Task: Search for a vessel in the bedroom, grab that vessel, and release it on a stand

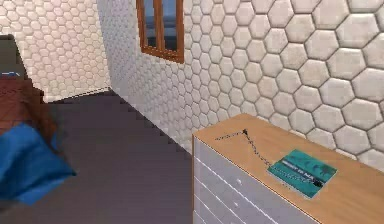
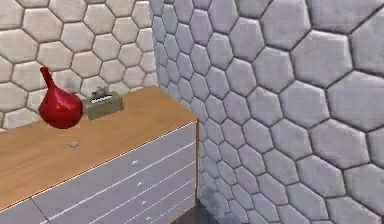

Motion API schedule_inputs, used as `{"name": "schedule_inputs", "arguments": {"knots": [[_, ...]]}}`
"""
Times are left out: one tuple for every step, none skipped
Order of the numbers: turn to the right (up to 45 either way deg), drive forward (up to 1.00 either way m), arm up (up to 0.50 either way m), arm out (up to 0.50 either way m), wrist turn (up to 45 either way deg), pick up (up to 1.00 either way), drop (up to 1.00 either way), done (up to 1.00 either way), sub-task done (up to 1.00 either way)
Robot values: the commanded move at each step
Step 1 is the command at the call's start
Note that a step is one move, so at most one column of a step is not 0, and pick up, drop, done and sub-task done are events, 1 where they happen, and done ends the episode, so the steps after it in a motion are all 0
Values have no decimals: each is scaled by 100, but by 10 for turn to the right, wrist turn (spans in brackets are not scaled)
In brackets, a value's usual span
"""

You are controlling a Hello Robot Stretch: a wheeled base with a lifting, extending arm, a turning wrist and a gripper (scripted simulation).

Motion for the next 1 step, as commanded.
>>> {"name": "schedule_inputs", "arguments": {"knots": [[-300, 0, 0, 0, 0, 0, 0, 0, 0]]}}
